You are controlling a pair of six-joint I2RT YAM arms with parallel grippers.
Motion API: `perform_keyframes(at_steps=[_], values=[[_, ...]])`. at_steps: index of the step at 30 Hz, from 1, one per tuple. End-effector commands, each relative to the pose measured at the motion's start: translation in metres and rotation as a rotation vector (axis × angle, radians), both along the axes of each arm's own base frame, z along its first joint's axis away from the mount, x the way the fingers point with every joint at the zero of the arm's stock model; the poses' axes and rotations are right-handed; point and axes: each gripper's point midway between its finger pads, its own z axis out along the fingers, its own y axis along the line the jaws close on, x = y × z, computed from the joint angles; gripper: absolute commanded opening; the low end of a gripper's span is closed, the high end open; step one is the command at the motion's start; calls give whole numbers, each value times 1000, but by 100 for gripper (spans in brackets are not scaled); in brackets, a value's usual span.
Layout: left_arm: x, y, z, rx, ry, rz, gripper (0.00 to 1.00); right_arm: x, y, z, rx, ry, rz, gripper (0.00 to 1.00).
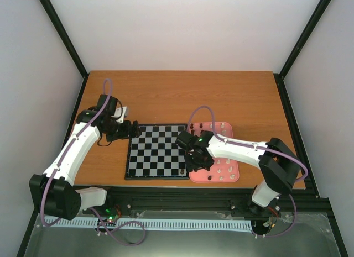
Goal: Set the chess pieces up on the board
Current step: Pick up the chess piece from the storage box.
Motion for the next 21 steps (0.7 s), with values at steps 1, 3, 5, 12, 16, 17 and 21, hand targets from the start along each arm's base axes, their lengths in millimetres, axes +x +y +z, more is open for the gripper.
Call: perform_keyframes(at_steps=[1, 3, 5, 12, 16, 17, 21], values=[[5, -3, 6, 1, -26, -23, 100, 2, -1, -8, -4, 7, 6, 51], [6, -3, 5, 2, -25, -23, 100, 0, -2, -10, -4, 13, 5, 50], [5, -3, 3, 3, -21, -24, 100, -1, -3, -12, -5, 17, 4, 49], [8, -3, 1, 5, -14, -24, 100, -2, -4, -19, -14, 28, 11, 46], [9, -3, 2, 6, -15, -24, 100, 0, -3, -20, -18, 28, 12, 43], [9, -3, 2, 6, -13, -25, 100, 0, -4, -21, -19, 28, 12, 42], [9, -3, 2, 7, -10, -23, 100, 1, -4, -22, -23, 31, 13, 38]])
